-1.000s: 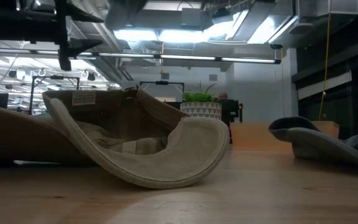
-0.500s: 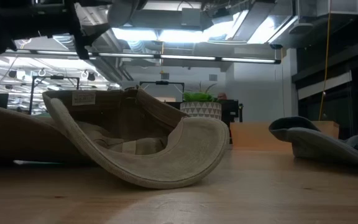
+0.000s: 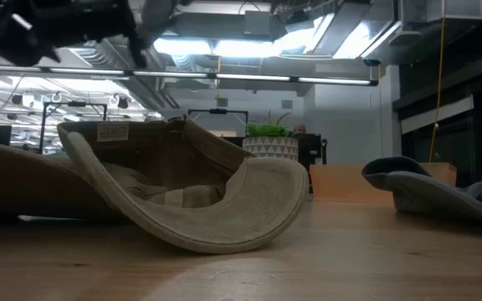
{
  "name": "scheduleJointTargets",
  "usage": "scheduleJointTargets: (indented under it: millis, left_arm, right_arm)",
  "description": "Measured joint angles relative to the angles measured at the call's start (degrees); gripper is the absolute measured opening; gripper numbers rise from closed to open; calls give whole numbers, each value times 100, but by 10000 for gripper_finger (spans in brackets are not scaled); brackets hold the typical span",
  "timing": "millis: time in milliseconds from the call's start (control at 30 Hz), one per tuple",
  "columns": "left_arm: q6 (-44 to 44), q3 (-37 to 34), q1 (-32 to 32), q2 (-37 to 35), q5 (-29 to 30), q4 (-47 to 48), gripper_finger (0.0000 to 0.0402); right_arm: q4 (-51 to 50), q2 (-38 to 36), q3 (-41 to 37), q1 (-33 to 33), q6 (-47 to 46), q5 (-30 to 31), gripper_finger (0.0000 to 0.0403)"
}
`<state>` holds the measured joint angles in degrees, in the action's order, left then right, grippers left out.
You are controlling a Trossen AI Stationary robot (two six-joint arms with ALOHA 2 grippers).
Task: Pick & Place hat
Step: Put the middle blue cap into the orange bin
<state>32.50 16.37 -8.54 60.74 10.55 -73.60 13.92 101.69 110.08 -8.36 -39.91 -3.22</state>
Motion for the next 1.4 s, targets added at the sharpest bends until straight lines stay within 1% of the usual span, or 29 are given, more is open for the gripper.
scheduleJointTargets:
  millis: [67, 133, 267, 300, 333, 433, 567, 667, 700, 833, 967, 1067, 1167, 1267, 1333, 1400]
  left_arm:
    - [-120, 180, -26, 100, -281, 0, 180]
    - [-195, 236, -67, 111, -432, 4, 141]
    - [-226, 157, -255, -87, -471, 11, 46]
    - [-225, 124, -313, -153, -472, 10, 25]
    - [-216, 84, -374, -220, -471, 13, 16]
    - [-198, -3, -515, -430, -473, 140, 14]
    - [-196, -6, -599, -834, -473, 775, 8]
    - [-237, -11, -622, -1161, -439, 1400, 8]
    - [-268, -12, -622, -1272, -423, 1587, 8]
    - [-320, -12, -620, -1771, -422, 2439, 7]
    - [-375, -12, -620, -2263, -419, 3381, 7]
    - [-690, -14, -620, -2584, -493, 3848, 6]
    - [-1206, -15, -620, -2843, -951, 3887, 6]
    - [-1509, -14, -620, -3074, -1433, 3961, 6]
    - [-1651, -14, -621, -3244, -1736, 4137, 6]
    - [-1728, -15, -620, -3404, -2064, 4366, 6]
  right_arm:
    - [-49, 0, 0, 0, 13, -2, 6]
    - [-208, -16, 0, -6, 88, -26, 9]
    - [-511, -55, 0, -24, 155, -225, 11]
    - [-541, -57, 0, -24, 156, -314, 12]
    - [-575, -57, 0, -26, 156, -415, 12]
    - [-669, -55, 0, -44, 245, -691, 13]
    - [-919, -110, -2, -143, 496, -1239, 17]
    - [-1466, -237, -2, -207, 867, -1276, 30]
    - [-1591, -267, -2, -211, 1041, -1224, 38]
    - [-2249, -443, -2, -210, 1555, -623, 84]
    - [-2828, -626, -4, -210, 1997, -313, 146]
    - [-3369, -751, -4, -221, 2396, -146, 185]
    - [-3799, -817, -4, -221, 2545, 258, 210]
    - [-4101, -858, -4, -247, 2650, 628, 219]
    - [-4188, -863, -3, -297, 2691, 648, 220]
    - [-4249, -872, -4, -386, 2664, 468, 217]
